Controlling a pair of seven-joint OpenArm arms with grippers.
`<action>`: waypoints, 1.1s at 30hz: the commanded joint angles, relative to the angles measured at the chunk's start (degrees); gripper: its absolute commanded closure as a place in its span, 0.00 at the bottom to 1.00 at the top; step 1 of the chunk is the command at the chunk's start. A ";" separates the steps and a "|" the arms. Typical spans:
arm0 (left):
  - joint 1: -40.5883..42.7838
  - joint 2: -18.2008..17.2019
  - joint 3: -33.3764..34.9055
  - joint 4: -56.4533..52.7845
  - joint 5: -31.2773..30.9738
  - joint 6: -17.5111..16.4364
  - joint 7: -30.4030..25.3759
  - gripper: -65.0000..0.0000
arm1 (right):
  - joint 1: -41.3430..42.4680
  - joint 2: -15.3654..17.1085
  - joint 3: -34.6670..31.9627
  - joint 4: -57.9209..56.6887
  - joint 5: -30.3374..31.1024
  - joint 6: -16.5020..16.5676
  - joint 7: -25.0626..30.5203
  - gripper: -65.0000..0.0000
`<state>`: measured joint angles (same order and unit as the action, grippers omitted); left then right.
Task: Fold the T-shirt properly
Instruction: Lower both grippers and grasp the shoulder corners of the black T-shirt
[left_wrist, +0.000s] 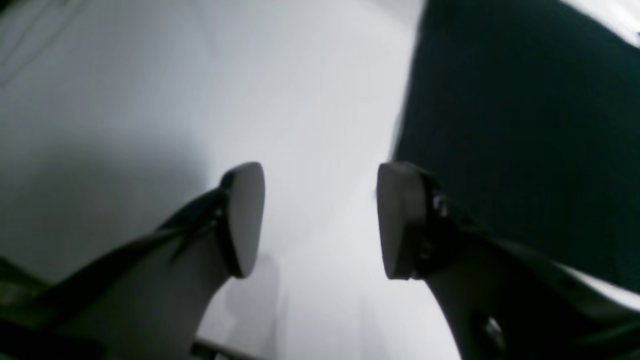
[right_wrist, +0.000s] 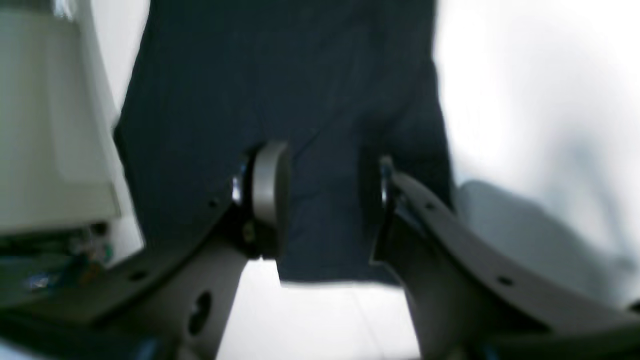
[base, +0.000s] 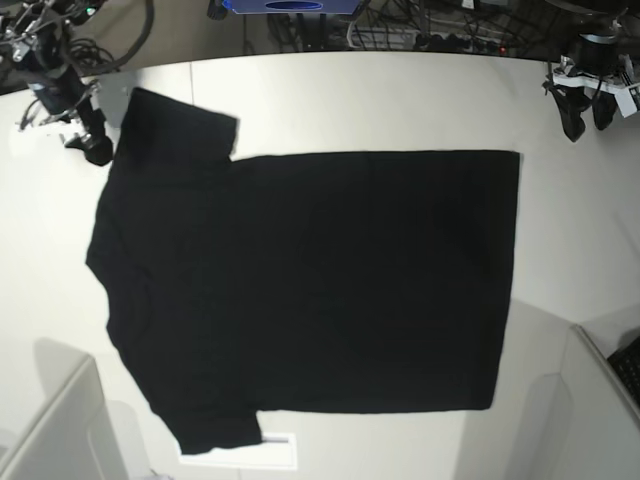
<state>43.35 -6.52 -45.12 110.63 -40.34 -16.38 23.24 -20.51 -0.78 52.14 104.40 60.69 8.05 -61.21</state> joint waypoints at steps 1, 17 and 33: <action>-0.94 -0.38 -3.01 0.89 -0.50 -2.12 1.33 0.41 | 0.51 0.82 1.27 -0.97 1.42 0.25 -0.72 0.65; -14.56 1.47 -20.85 -5.44 0.03 -22.26 26.12 0.14 | 2.80 6.80 -5.06 -17.59 -2.53 0.34 2.35 0.48; -15.79 1.47 -9.07 -5.44 0.03 -13.73 25.94 0.14 | 3.06 6.27 -10.95 -18.91 -8.16 4.56 4.29 0.50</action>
<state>27.62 -4.29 -53.89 104.38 -39.33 -29.93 50.26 -16.88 5.32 41.34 85.47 54.68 13.41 -55.18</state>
